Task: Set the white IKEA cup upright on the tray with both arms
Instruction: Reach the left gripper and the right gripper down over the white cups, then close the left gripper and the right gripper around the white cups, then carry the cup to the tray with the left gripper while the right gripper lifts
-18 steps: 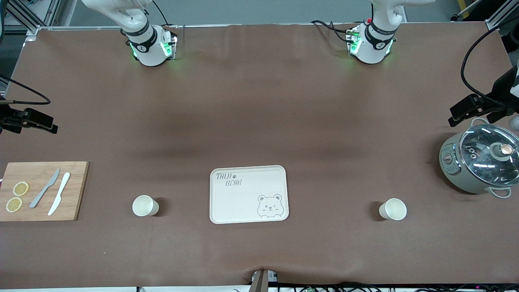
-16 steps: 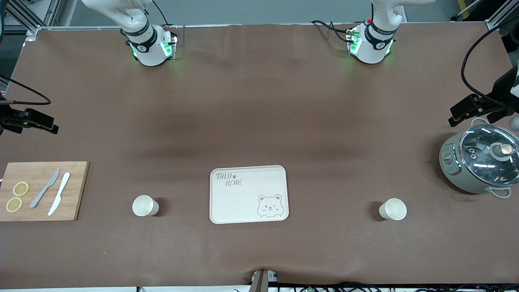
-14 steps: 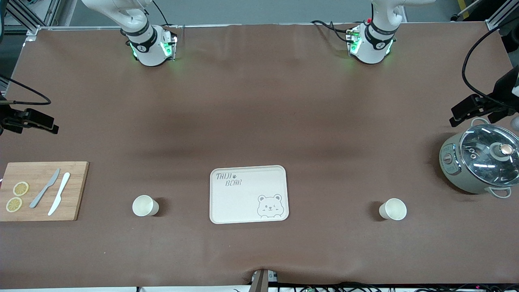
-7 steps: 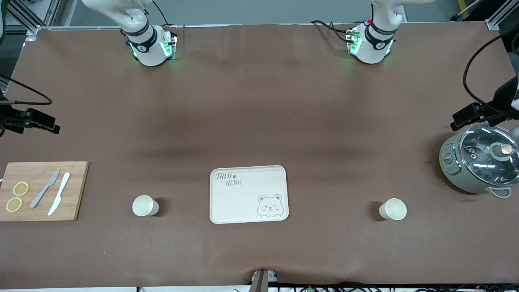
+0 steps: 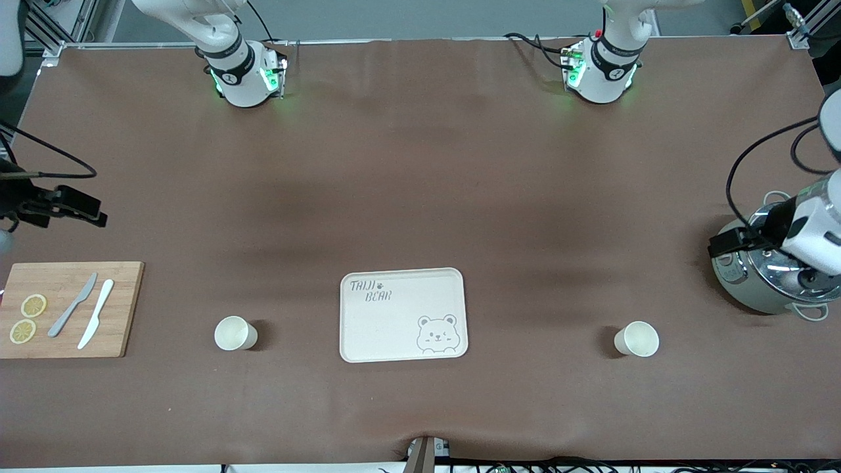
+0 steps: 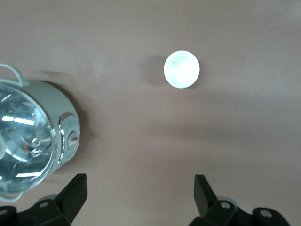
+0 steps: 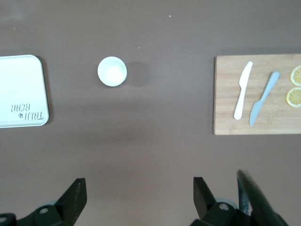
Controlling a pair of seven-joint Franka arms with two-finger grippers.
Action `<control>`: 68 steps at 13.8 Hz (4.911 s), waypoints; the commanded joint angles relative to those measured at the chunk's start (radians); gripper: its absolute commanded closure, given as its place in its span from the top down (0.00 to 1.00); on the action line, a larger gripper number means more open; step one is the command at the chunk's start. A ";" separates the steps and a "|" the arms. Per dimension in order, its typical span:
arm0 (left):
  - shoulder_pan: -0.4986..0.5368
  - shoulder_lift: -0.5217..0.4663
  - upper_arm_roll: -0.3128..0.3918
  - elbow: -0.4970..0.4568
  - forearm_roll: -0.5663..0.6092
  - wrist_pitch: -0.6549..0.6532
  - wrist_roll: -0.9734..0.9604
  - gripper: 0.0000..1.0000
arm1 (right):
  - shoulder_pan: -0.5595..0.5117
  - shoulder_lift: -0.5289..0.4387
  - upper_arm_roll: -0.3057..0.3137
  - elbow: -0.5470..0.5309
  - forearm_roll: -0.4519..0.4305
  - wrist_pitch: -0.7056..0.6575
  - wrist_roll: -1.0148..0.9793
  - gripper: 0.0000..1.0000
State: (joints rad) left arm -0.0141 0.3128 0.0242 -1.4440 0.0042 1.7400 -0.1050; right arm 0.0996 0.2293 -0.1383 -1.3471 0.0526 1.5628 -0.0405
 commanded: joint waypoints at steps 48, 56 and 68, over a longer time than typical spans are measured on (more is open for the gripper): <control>-0.044 0.413 -0.063 0.095 -0.016 0.558 -0.192 0.00 | 0.069 0.607 0.019 -0.006 0.047 0.688 0.011 0.98; -0.184 0.385 -0.050 0.106 -0.004 0.454 -0.453 0.00 | 0.069 0.607 0.020 -0.006 0.047 0.684 0.011 0.12; -0.535 0.419 0.103 0.160 0.002 0.454 -0.903 0.00 | 0.072 0.599 0.039 0.017 0.047 0.669 0.019 0.00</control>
State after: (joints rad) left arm -0.5102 0.7127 0.1043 -1.3202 -0.0031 2.2124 -0.9567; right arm 0.1724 0.8304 -0.1121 -1.3487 0.0983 2.2421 -0.0397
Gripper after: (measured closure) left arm 0.965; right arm 0.956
